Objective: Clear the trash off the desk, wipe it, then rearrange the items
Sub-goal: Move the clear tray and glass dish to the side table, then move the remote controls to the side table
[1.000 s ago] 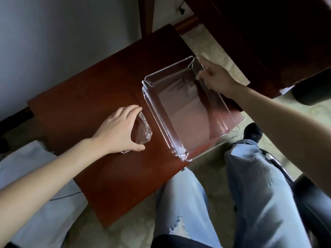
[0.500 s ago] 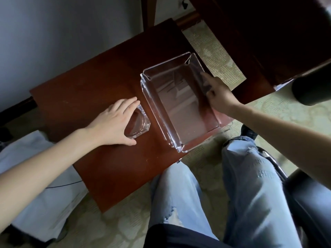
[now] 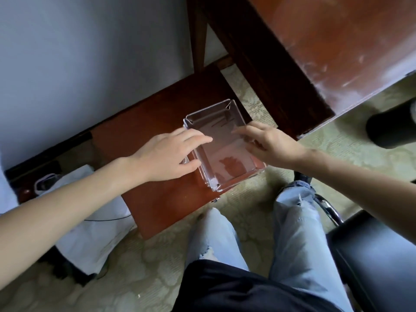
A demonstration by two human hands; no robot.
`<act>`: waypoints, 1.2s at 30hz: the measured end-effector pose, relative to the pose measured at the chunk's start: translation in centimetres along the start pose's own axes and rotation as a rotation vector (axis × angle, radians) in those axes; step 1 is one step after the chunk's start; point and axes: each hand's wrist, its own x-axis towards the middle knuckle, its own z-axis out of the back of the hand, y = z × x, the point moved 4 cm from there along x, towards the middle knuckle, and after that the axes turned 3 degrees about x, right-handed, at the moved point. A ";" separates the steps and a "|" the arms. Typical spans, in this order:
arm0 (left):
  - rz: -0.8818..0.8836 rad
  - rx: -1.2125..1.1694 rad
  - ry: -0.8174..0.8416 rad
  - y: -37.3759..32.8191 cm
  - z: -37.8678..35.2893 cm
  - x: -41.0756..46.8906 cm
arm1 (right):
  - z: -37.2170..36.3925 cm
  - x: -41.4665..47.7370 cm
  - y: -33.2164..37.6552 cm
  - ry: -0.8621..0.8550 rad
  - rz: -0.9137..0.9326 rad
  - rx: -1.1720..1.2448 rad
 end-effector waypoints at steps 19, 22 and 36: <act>0.328 -0.011 -0.008 -9.8 13.2 21.8 | 23.4 0.7 -9.7 -0.064 -0.137 -0.473; 0.390 -0.028 -0.011 -10.9 13.4 25.8 | 26.3 1.2 -13.3 -0.078 -0.117 -0.490; 0.516 0.011 -0.072 -10.8 17.0 49.4 | 40.9 6.5 -34.5 0.054 -0.019 -0.453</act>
